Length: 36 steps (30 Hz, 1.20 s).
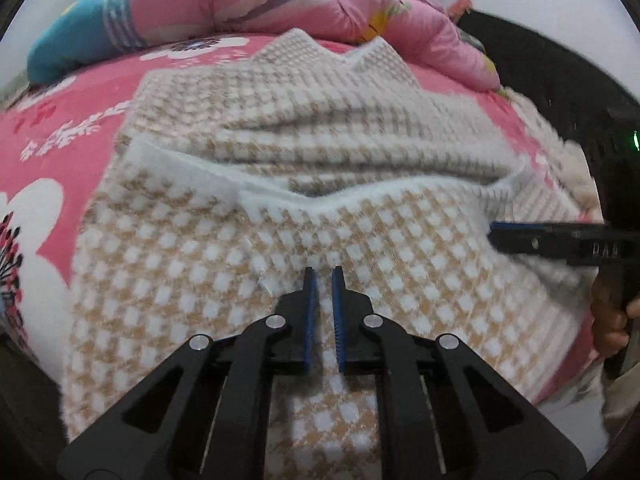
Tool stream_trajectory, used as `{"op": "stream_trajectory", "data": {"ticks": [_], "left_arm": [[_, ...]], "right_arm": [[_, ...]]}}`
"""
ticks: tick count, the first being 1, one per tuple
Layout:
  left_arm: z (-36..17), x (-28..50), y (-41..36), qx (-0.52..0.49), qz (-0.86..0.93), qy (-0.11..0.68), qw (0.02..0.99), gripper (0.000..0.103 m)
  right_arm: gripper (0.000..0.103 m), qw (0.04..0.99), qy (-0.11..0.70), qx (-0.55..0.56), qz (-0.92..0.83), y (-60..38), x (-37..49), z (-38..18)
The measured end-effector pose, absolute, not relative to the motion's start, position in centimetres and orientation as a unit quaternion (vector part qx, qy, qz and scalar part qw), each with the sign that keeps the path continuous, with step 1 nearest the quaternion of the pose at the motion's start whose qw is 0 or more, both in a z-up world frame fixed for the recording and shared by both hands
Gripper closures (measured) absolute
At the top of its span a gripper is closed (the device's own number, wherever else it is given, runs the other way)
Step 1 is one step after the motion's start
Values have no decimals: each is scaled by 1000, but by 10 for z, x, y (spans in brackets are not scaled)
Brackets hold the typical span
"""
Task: Fold large clothes
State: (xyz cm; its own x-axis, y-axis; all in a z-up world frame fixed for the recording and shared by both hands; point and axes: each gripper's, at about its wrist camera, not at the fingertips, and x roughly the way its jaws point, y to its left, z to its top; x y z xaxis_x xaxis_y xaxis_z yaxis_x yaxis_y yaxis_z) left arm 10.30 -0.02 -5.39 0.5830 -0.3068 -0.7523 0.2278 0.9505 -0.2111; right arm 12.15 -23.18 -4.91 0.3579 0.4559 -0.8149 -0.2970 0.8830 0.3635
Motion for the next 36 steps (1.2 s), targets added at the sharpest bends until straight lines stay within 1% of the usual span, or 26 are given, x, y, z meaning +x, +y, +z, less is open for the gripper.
{"op": "stream_trajectory", "data": {"ticks": [3, 5, 7, 9, 11, 13, 15, 16, 17, 19, 21, 22, 23, 25, 28, 29, 30, 32, 33, 34, 36], "left_arm": [[-31, 92, 2, -41, -181, 391, 901, 92], [-29, 98, -5, -39, -197, 390, 899, 89], [-44, 114, -16, -5, -149, 416, 897, 89], [-68, 129, -18, 3, -123, 438, 891, 90], [-72, 133, -8, -22, -126, 436, 891, 95], [-58, 127, 3, -56, -135, 430, 891, 95], [-47, 117, 12, -49, -125, 410, 902, 95], [-43, 113, 16, -35, -105, 398, 911, 91], [-43, 113, 21, -17, -79, 395, 915, 89], [-54, 126, 38, -6, -22, 418, 908, 89], [-55, 132, 51, -51, -31, 422, 904, 89], [-55, 135, 57, -69, -33, 422, 903, 90], [-54, 137, 60, -76, -32, 424, 902, 91], [-48, 135, 62, -89, -34, 419, 903, 91], [-28, 103, 65, -82, -64, 382, 918, 90], [-22, 90, 64, -87, -95, 372, 919, 86], [-19, 80, 62, -91, -123, 368, 917, 84], [-19, 60, 52, -90, -170, 373, 907, 76], [-24, 54, 47, -89, -181, 382, 902, 75], [-37, 54, 39, -87, -177, 404, 893, 72], [-66, 63, 28, -70, -141, 450, 879, 72]], "right_arm": [[72, 826, 493, 63, 266, -220, 112, -27], [72, 829, 479, 43, 287, -201, 114, -23], [72, 834, 489, -6, 255, -178, 126, -38], [72, 832, 503, -43, 229, -164, 140, -71], [72, 828, 510, -24, 232, -166, 144, -66], [72, 828, 513, -8, 226, -172, 139, -47], [72, 833, 493, -5, 251, -173, 127, -27], [72, 832, 479, -2, 279, -171, 117, -15], [72, 829, 475, 0, 296, -166, 113, -11], [72, 820, 479, -18, 311, -150, 114, -19], [72, 812, 511, -66, 273, -133, 123, -53], [71, 811, 513, -71, 271, -130, 129, -71], [71, 812, 511, -61, 276, -133, 132, -72], [71, 811, 513, -26, 281, -144, 131, -54], [71, 819, 485, -14, 305, -160, 105, -22], [70, 825, 475, -23, 307, -165, 90, -13], [67, 827, 469, -33, 309, -169, 77, -8], [61, 823, 474, -50, 309, -175, 59, -11], [54, 824, 481, -67, 293, -176, 53, -21], [52, 823, 492, -82, 270, -172, 53, -39], [50, 823, 500, -74, 258, -169, 54, -67]]}}
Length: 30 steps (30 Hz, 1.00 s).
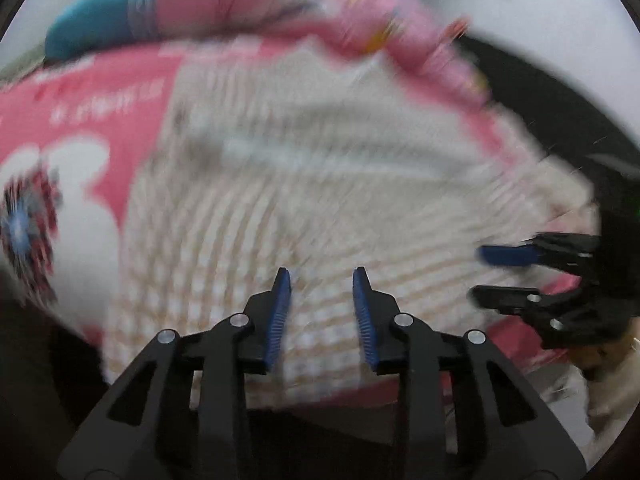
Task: Fold large clothes
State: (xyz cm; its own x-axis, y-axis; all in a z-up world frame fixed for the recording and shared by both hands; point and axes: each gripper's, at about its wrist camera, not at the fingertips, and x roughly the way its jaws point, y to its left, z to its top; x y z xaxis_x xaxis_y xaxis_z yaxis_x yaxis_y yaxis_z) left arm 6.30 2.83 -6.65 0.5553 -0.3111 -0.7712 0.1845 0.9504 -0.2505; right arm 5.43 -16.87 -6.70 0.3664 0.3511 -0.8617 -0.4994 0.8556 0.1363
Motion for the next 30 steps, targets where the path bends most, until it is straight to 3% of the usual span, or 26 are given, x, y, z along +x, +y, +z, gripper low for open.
{"op": "stream_trajectory", "data": {"ticks": [6, 9, 13, 18, 21, 24, 27, 30], "left_arm": [[-45, 51, 28, -90, -145, 416, 893, 73], [-28, 31, 18, -69, -186, 385, 901, 59], [-63, 45, -9, -33, -166, 446, 879, 54], [-51, 44, 0, -53, -163, 438, 882, 55], [-38, 39, 19, -59, -152, 414, 896, 43], [-57, 62, 42, -80, -89, 461, 879, 40], [-49, 68, 55, -125, -94, 465, 872, 40], [-28, 72, 57, -82, -78, 448, 887, 34]], "right_arm": [[50, 844, 476, -85, 232, -178, 39, -28], [50, 858, 472, -77, 188, -209, 31, -22], [43, 845, 513, -26, 150, -244, 47, -68], [43, 863, 481, -18, 153, -265, 33, -30], [31, 867, 486, 0, 111, -297, 39, -40], [30, 845, 518, 41, 124, -311, 52, -61], [30, 852, 504, 38, 136, -314, 56, -31], [30, 863, 476, 49, 162, -318, 73, 4]]}}
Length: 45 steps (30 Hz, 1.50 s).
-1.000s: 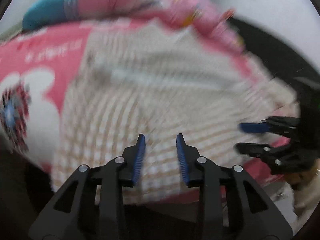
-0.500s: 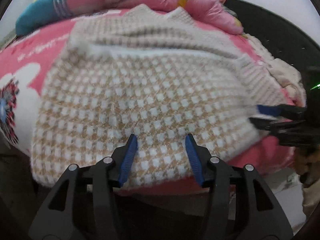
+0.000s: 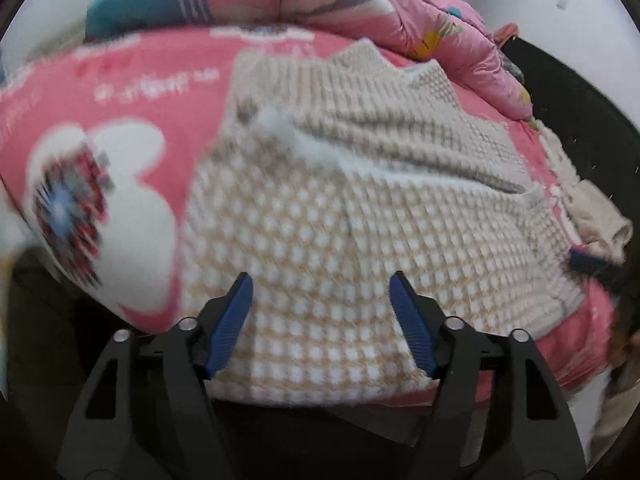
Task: Fold large clothes
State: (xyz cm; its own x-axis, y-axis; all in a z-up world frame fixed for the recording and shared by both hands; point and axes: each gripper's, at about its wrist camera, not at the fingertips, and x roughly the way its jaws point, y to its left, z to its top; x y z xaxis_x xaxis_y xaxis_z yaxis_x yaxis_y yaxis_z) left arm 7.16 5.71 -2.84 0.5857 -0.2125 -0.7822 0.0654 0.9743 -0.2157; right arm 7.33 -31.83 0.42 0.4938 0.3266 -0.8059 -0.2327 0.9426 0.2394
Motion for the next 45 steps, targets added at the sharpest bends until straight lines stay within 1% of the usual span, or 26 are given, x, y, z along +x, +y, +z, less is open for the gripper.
{"op": "stream_trajectory", "data": {"ticks": [3, 8, 10, 12, 16, 19, 21, 23, 26, 28, 29, 33, 35, 36, 37, 38, 40, 42, 44, 45], "left_arm": [[-5, 85, 59, -72, -78, 440, 892, 34], [32, 125, 57, -44, -53, 422, 904, 32], [44, 152, 55, -13, -50, 408, 911, 28], [53, 180, 53, 14, -35, 399, 916, 28], [60, 248, 43, 19, -60, 404, 913, 28], [57, 301, 27, -7, -104, 420, 901, 27], [47, 335, 13, -36, -140, 435, 889, 25], [34, 372, -2, -59, -146, 447, 881, 25], [15, 411, -24, -63, -137, 460, 875, 25], [3, 430, -34, -64, -125, 464, 875, 25], [-1, 438, -36, -65, -121, 465, 875, 25], [-14, 464, -43, -74, -104, 464, 876, 25], [-20, 472, -45, -85, -105, 468, 873, 30], [-22, 476, -45, -85, -105, 471, 872, 38], [-24, 478, -46, -83, -103, 475, 870, 46], [-25, 480, -46, -83, -99, 476, 870, 55], [-23, 479, -45, -88, -106, 471, 871, 66], [-17, 475, -46, -80, -105, 464, 876, 73], [-9, 468, -48, -66, -106, 454, 882, 82], [-5, 463, -49, -61, -108, 449, 885, 83]], "right_arm": [[25, 865, 458, 77, 189, -323, 105, 30], [24, 862, 449, 106, 210, -318, 180, 53], [24, 857, 458, 111, 207, -311, 222, 55], [24, 844, 476, 127, 212, -309, 257, 51], [24, 823, 498, 158, 223, -299, 328, 47], [24, 817, 505, 176, 219, -282, 385, 43], [24, 812, 516, 175, 211, -269, 410, 36], [24, 807, 529, 177, 193, -259, 439, 24], [25, 788, 553, 202, 181, -250, 470, 1], [31, 778, 569, 204, 175, -244, 484, -12], [32, 776, 574, 200, 170, -241, 489, -17], [40, 777, 585, 166, 163, -230, 499, -28], [47, 776, 591, 150, 162, -227, 501, -33], [56, 777, 594, 139, 157, -225, 501, -36], [68, 777, 594, 134, 161, -226, 502, -37], [73, 778, 593, 129, 163, -226, 502, -38], [84, 786, 585, 115, 163, -226, 497, -33], [87, 794, 571, 112, 174, -228, 489, -26], [89, 802, 560, 106, 180, -230, 481, -17], [89, 805, 554, 102, 185, -230, 476, -13]]}}
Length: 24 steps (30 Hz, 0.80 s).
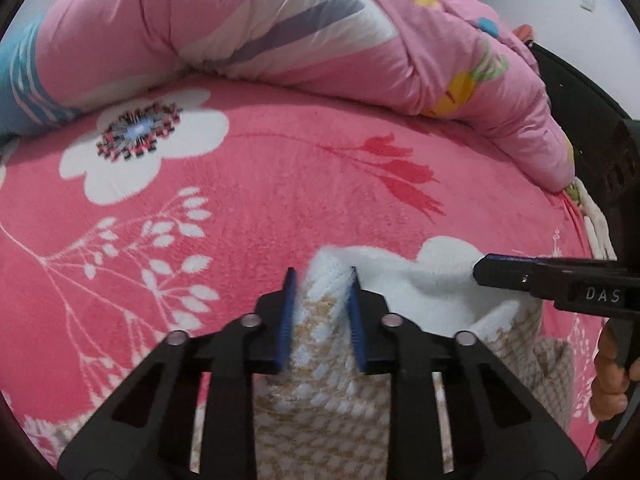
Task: Fold large clothes
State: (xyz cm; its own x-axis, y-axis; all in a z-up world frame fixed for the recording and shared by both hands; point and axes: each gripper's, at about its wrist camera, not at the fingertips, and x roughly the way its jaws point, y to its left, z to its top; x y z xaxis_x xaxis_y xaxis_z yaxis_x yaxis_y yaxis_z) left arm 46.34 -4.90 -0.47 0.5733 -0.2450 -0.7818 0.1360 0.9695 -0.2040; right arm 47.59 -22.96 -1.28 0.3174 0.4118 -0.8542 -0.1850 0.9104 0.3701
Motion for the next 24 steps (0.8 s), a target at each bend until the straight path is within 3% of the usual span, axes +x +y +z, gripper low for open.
{"op": "stream_trajectory", "data": {"ticks": [9, 15, 24], "left_arm": [[48, 399, -58, -3, -141, 403, 904, 88], [58, 339, -62, 32, -169, 389, 905, 88], [30, 276, -66, 85, -169, 397, 898, 88]], "right_arm": [[89, 844, 481, 12, 235, -224, 401, 33], [89, 831, 481, -32, 278, -228, 346, 38], [81, 823, 444, 114, 336, -250, 337, 80]]}}
